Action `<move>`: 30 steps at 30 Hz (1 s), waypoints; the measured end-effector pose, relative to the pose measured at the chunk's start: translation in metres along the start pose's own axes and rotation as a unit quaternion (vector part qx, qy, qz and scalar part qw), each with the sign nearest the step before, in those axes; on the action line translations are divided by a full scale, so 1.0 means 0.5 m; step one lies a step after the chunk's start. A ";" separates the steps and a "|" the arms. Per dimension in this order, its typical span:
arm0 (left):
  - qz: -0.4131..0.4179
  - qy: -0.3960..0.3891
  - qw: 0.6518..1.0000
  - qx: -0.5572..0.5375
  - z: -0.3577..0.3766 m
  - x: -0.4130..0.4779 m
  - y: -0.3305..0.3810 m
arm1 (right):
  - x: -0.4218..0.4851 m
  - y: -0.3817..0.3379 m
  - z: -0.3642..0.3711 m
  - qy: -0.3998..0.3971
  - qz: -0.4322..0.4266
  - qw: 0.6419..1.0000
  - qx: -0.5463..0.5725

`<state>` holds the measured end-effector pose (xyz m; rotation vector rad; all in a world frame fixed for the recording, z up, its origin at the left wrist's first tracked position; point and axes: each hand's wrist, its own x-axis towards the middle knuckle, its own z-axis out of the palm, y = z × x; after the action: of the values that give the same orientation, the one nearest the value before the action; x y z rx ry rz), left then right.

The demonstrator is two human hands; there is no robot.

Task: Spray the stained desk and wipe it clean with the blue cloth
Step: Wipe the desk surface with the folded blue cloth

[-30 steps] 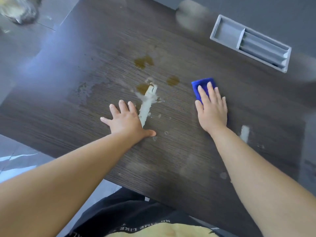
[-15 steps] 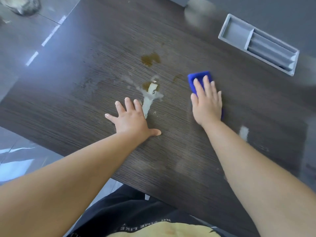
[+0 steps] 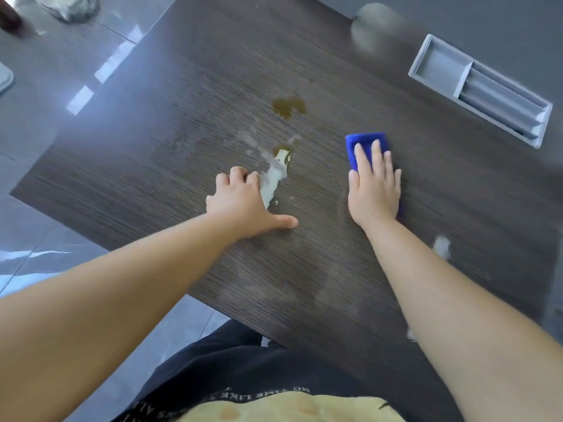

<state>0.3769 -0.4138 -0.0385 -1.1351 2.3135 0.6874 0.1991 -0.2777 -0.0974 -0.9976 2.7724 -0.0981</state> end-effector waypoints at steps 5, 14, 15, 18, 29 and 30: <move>0.005 0.033 0.999 -0.011 -0.049 0.019 -0.055 | -0.003 -0.132 0.015 -0.001 -0.014 1.000 0.004; -0.008 0.054 0.996 0.073 -0.067 0.072 -0.147 | -0.003 -0.035 0.002 -0.035 -0.186 0.982 -0.013; -0.006 0.056 0.996 0.076 -0.067 0.073 -0.146 | 0.017 -0.055 0.001 -0.023 -0.110 0.994 -0.009; -0.010 0.052 0.995 0.087 -0.070 0.073 -0.139 | 0.028 -0.157 0.009 0.002 0.019 1.000 0.002; -0.029 0.030 0.993 0.106 -0.084 0.081 -0.119 | 0.002 -0.073 0.012 -0.026 -0.236 0.971 -0.017; -0.031 0.028 0.994 0.106 -0.086 0.082 -0.117 | 0.025 -0.092 0.010 -0.021 -0.159 0.987 -0.007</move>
<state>0.3941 -0.4952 -0.0434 -1.1349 2.3215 0.3812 0.2194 -0.3210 -0.0984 -1.4213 2.5554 -0.1013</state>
